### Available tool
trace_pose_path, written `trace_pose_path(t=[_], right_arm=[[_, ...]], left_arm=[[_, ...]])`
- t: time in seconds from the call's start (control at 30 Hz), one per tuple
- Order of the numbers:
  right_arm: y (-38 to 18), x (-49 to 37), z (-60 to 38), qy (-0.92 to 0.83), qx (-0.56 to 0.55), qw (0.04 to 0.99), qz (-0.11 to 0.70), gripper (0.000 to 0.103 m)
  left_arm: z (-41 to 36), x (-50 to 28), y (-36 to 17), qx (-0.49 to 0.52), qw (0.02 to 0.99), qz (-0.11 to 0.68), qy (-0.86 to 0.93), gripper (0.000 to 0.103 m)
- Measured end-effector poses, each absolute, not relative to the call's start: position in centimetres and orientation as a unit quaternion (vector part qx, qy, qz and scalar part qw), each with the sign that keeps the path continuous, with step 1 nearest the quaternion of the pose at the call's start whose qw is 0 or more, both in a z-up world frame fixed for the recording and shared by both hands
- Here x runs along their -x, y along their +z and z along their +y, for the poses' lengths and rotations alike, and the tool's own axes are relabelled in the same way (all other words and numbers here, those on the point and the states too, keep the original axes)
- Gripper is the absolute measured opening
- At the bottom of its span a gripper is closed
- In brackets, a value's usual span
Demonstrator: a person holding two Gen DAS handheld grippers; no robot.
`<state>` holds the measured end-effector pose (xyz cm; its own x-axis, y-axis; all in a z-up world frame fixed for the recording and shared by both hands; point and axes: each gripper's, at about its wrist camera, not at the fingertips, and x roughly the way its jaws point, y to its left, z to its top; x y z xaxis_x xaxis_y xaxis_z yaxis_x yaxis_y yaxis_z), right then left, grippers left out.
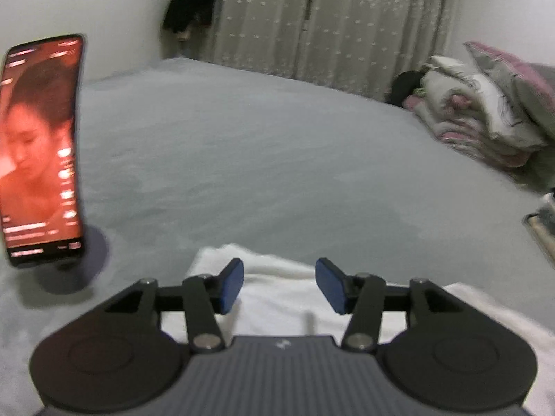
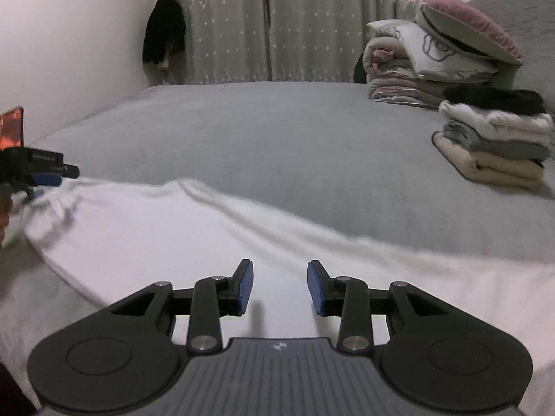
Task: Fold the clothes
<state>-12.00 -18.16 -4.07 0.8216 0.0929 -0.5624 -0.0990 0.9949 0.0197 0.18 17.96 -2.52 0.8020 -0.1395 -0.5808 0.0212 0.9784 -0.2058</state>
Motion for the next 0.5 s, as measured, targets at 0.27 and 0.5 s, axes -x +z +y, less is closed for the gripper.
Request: trace_pose_path(t=[0.27,0.5], right_arm=[[-2.3,6.2,-20.1,0.125,0.004,0.936,0.328,0.036],[-4.6,2.8,-22.6,0.154,-0.002,0.926,0.344,0.035]], left_arm=[[12.6,-1.1,-2.7,0.148,0.906,0.353,-0.181,0.033],[8.0,-3.1,-4.2,0.066,0.910,0.353,-0.207,0.033]])
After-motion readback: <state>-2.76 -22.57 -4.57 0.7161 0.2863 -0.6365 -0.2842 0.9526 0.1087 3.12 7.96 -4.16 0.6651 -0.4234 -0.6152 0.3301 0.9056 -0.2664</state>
